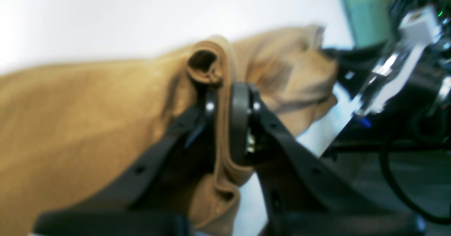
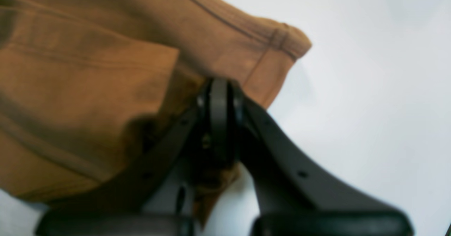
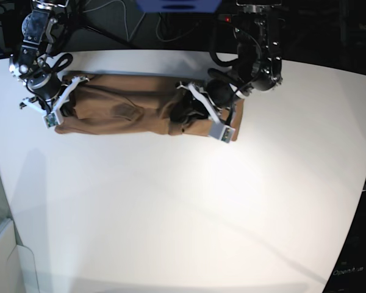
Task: Fold the T-shirt properly
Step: 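Lay the carried end onto the shirt with the left gripper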
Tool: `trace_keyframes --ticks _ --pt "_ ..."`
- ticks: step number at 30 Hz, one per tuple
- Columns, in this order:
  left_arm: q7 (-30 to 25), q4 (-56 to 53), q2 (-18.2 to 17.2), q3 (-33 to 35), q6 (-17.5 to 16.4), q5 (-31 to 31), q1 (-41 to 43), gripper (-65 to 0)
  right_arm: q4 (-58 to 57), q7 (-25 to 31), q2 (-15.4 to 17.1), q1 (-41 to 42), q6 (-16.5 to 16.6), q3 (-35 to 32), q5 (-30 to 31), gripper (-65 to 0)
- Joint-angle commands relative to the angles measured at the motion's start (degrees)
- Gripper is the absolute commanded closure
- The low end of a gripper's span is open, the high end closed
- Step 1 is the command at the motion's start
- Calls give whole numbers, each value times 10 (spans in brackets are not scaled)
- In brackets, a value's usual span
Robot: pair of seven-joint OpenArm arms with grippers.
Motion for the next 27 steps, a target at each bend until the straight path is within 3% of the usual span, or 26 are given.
trace_keyframes --ticks 1,22,24,27 --pt "-9 10 5 3 -6 -12 -4 -22 5 -11 5 -1 4 1 -4 -7" --pt "-15 -6 11 3 -6 -12 -27 -29 6 -11 13 -9 4 -18 -4 -7" --pt "-15 -6 11 3 -6 -12 -27 -73 6 -11 13 -9 4 -18 -4 -7" --pt "-15 -6 11 3 -6 -12 -26 -248 6 -11 13 -9 4 -18 -4 -7"
